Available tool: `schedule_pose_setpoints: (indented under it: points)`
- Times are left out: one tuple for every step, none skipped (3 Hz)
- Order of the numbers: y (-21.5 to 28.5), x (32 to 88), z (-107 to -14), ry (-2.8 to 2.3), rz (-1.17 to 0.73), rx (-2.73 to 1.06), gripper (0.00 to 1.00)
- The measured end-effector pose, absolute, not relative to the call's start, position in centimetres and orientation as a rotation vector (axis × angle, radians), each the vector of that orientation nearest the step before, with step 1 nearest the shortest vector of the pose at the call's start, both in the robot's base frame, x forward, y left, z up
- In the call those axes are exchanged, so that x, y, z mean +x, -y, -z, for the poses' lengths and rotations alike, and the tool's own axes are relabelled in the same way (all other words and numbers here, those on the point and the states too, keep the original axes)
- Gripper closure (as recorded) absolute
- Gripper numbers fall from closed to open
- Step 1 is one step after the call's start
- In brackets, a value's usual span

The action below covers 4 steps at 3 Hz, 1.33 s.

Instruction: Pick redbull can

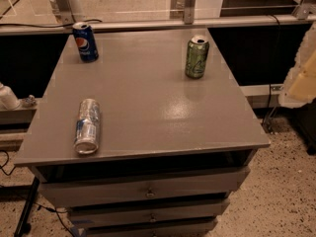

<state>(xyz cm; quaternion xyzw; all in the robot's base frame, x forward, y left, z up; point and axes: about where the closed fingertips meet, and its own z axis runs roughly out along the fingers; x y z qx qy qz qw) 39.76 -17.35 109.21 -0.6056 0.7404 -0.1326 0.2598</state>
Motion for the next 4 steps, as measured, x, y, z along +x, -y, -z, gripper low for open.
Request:
schedule_pose_setpoints:
  points:
    - [17.3,39.8,-109.2,-2.006,0.359,-1.641,0.0]
    - [15.2,40.1,-108.0,-1.903,0.314,-1.774,0.0]
    - [14.6,39.8,-108.1,-1.821,0.324,-1.858,0.0]
    - [14.6,39.8,-108.1,-1.821,0.324,-1.858,0.0]
